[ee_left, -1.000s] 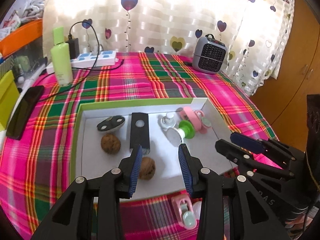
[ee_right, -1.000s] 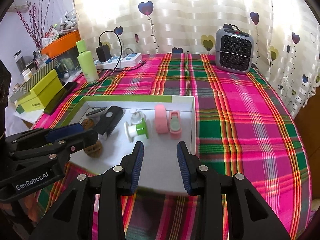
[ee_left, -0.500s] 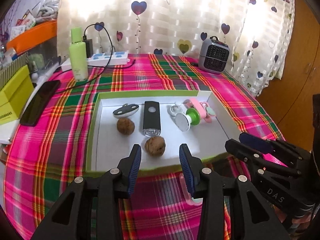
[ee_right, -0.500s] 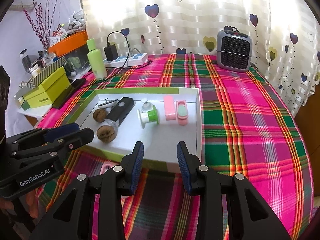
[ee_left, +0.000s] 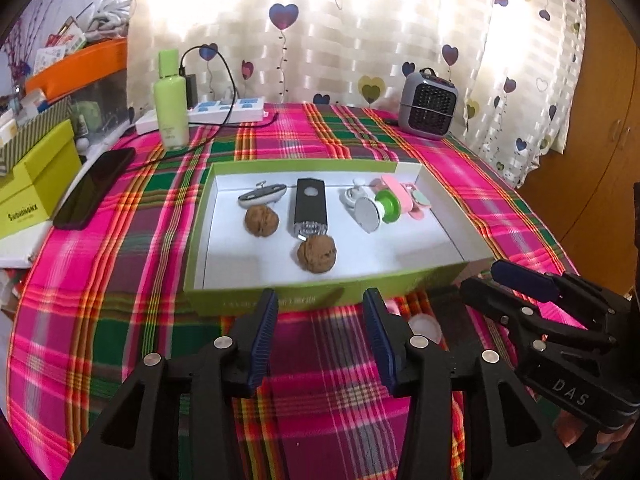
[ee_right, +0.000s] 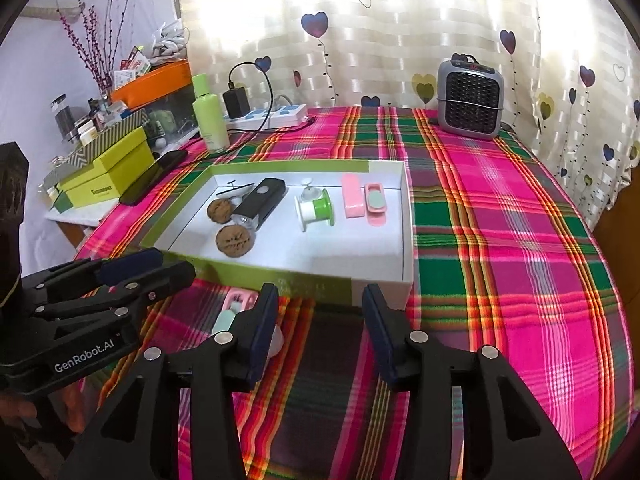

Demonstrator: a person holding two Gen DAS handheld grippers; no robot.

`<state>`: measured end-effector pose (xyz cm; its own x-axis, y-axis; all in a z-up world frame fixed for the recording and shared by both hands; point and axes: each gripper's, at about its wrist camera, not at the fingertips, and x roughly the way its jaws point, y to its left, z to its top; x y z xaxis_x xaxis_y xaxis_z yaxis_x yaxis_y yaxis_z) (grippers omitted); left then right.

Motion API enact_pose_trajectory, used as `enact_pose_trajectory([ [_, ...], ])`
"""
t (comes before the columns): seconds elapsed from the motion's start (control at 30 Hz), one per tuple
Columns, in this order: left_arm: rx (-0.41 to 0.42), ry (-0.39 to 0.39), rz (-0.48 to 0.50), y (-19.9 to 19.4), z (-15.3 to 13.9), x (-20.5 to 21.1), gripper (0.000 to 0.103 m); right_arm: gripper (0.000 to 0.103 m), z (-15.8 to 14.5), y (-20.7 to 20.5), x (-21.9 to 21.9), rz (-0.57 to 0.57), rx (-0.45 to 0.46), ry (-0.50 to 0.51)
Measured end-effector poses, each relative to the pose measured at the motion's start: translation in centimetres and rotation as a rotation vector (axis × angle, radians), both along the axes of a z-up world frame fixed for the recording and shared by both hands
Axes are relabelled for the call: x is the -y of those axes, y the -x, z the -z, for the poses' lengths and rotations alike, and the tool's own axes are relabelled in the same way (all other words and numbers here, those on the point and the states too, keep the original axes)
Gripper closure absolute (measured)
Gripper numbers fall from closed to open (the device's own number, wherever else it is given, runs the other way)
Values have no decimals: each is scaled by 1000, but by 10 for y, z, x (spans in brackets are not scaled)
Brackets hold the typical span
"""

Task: Organize objects
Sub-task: 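Withdraw both open tools from the tray toward the frosted lid and pink clip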

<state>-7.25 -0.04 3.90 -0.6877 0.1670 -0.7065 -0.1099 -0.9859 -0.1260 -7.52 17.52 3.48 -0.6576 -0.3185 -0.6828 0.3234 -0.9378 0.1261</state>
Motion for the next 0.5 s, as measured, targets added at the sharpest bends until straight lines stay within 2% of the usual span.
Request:
enact_pose_trajectory([
  [0.17, 5, -24, -1, -9, 5, 6, 58, 58, 8, -6, 1, -17, 23, -3],
  [0.3, 23, -87, 14, -14, 11, 15, 57, 58, 14, -8, 3, -38, 39, 5],
  [0.5, 34, -113, 9, -19, 17, 24, 56, 58, 19, -10, 10, -79, 54, 11],
])
